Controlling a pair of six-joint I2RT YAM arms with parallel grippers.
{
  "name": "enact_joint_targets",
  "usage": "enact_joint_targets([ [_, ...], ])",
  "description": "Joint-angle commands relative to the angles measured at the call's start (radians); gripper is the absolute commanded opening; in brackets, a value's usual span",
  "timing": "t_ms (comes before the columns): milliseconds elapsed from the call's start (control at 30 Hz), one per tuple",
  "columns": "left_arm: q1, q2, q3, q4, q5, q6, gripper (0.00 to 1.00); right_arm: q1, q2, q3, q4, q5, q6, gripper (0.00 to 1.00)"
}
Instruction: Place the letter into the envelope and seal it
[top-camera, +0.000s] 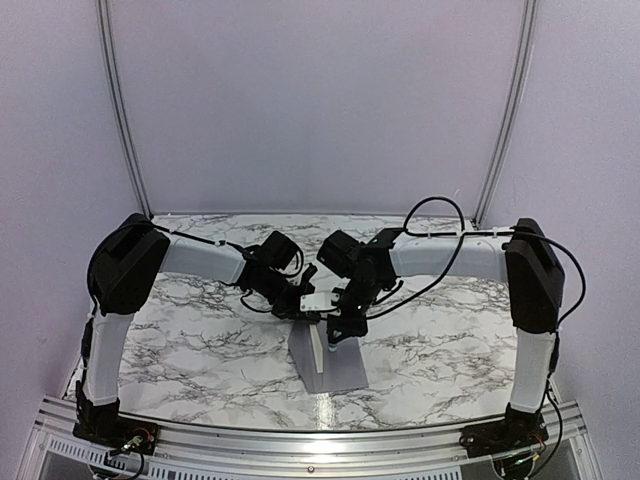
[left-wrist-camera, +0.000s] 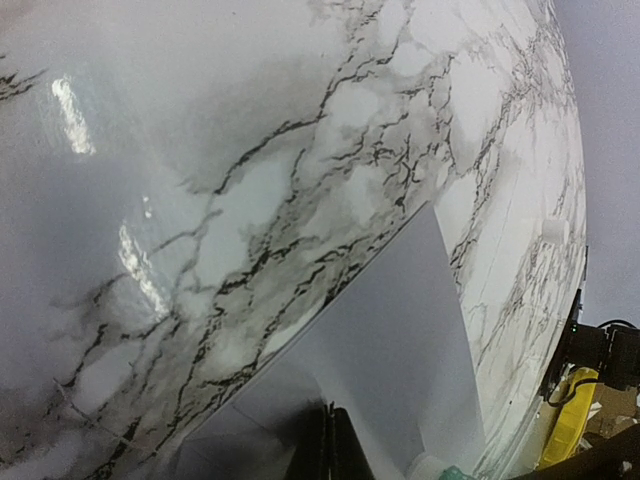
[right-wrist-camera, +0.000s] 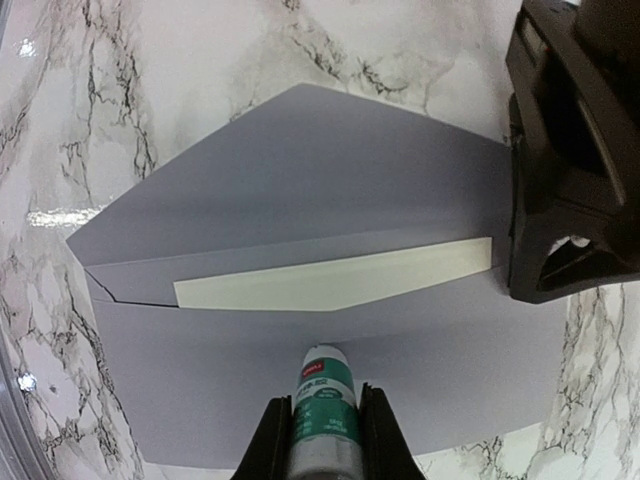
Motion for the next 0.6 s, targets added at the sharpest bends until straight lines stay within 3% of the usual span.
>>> enact_joint_targets([
  [0, 0.005, 0.050, -0.004, -0.052, -0.009, 0.018, 0.00, -0.014, 0.020, 0.026, 0.031, 0.093, 0.028, 0.00],
  [567, 0.005, 0.050, 0.003, -0.051, -0.014, 0.021, 0.00, -0.037, 0.009, 0.109, 0.020, 0.046, 0.037, 0.00],
])
